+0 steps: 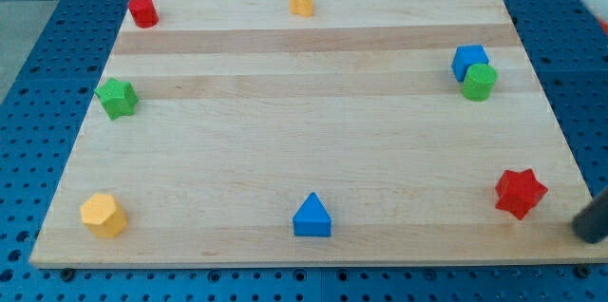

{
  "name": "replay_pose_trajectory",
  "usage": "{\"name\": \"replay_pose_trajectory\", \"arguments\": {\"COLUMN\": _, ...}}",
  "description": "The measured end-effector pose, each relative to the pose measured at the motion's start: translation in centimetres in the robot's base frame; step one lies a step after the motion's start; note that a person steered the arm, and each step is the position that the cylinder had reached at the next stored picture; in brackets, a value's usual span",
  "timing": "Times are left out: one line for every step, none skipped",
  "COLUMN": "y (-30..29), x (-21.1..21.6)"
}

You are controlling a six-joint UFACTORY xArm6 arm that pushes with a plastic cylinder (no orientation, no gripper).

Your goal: Move the red star towards the bottom left of the green circle

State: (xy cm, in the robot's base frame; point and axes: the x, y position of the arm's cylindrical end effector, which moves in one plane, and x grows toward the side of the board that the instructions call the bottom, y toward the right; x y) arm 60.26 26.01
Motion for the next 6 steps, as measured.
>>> {"name": "replay_pose_trajectory", "arguments": {"y": -5.9, "x": -2.2}}
{"name": "replay_pose_trajectory", "arguments": {"y": -7.4, "x": -7.4}}
{"name": "replay_pose_trajectory", "arguments": {"y": -7.4, "x": -6.5}}
{"name": "replay_pose_trajectory", "arguments": {"y": -6.8, "x": -1.8}}
{"name": "replay_pose_trajectory", "arguments": {"y": -4.3, "x": -3.0}}
{"name": "replay_pose_trajectory", "arguments": {"y": -3.4, "x": -8.4}}
